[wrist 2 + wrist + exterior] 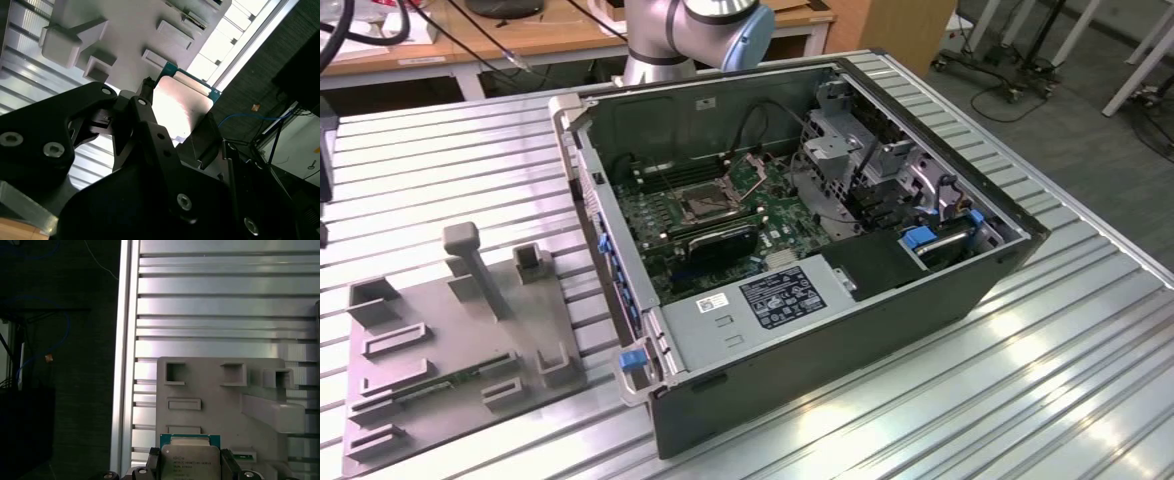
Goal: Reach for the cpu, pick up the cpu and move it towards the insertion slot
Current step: 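Pick up the cpu and move it towards the insertion slot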
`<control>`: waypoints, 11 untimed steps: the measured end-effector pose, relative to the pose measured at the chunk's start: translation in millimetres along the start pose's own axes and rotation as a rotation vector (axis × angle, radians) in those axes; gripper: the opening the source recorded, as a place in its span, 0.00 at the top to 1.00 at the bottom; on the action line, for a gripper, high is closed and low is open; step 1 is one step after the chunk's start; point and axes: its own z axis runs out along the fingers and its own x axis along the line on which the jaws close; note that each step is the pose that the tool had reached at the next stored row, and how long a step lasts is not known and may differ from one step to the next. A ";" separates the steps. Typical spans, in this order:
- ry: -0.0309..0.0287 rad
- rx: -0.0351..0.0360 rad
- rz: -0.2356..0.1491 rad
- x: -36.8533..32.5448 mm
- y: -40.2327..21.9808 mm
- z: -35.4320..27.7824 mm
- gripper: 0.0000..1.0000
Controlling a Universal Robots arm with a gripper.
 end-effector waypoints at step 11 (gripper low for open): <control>0.0001 0.0004 0.000 0.0 0.1 -3.4 0.45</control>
